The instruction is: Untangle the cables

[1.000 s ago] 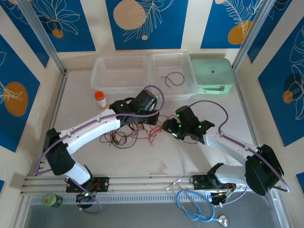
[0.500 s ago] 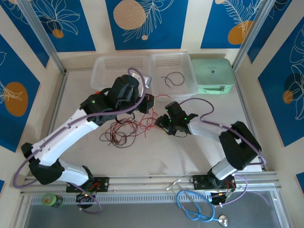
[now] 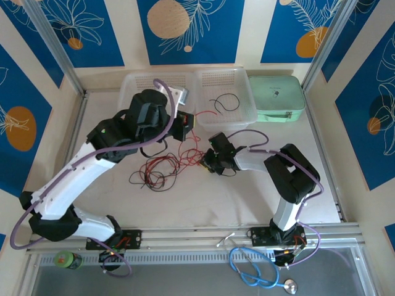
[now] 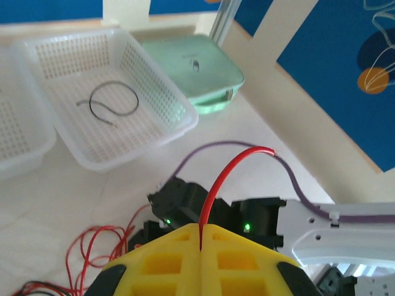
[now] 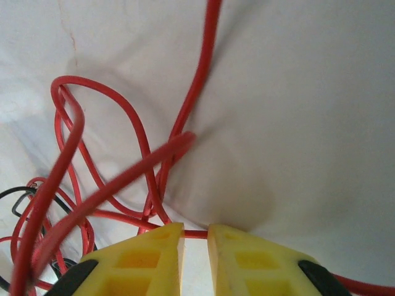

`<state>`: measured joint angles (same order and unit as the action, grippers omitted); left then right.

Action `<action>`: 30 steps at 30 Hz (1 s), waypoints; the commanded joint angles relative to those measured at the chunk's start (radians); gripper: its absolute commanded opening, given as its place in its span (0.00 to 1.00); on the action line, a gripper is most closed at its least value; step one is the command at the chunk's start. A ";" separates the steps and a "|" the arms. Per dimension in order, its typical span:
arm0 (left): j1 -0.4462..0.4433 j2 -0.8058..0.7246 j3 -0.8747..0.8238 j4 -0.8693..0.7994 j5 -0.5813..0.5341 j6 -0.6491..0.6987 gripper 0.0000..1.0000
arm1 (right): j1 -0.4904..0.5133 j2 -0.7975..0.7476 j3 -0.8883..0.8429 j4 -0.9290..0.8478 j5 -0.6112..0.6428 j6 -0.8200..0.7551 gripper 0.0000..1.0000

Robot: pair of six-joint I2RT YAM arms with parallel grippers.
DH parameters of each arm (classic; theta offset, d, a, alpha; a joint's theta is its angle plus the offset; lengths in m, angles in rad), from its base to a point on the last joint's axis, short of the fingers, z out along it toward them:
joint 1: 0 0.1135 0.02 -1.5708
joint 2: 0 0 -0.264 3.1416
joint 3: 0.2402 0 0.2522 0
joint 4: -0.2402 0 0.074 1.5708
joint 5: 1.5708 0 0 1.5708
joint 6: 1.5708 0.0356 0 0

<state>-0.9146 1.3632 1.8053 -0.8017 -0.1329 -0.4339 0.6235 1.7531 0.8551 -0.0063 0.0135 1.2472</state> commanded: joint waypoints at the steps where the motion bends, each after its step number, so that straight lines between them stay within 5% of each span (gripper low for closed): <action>1: -0.005 -0.038 0.051 -0.024 -0.056 0.053 0.00 | -0.019 -0.013 -0.090 -0.111 0.037 0.030 0.18; 21: 0.006 -0.038 0.135 -0.017 -0.248 0.166 0.00 | -0.204 -0.667 -0.340 -0.519 0.270 -0.111 0.23; 24: 0.006 -0.031 0.121 -0.006 -0.225 0.153 0.00 | -0.162 -0.766 -0.315 -0.498 0.247 -0.225 0.40; 28: 0.006 -0.007 0.106 0.019 -0.188 0.136 0.00 | 0.013 -0.886 -0.285 -0.334 0.244 -0.456 0.77; 30: 0.006 0.007 0.113 0.027 -0.178 0.130 0.00 | 0.102 -0.907 -0.286 -0.246 0.263 -0.589 0.83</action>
<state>-0.9134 1.3510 1.9144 -0.8135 -0.3351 -0.3016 0.6476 0.8757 0.5377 -0.3870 0.2596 0.8864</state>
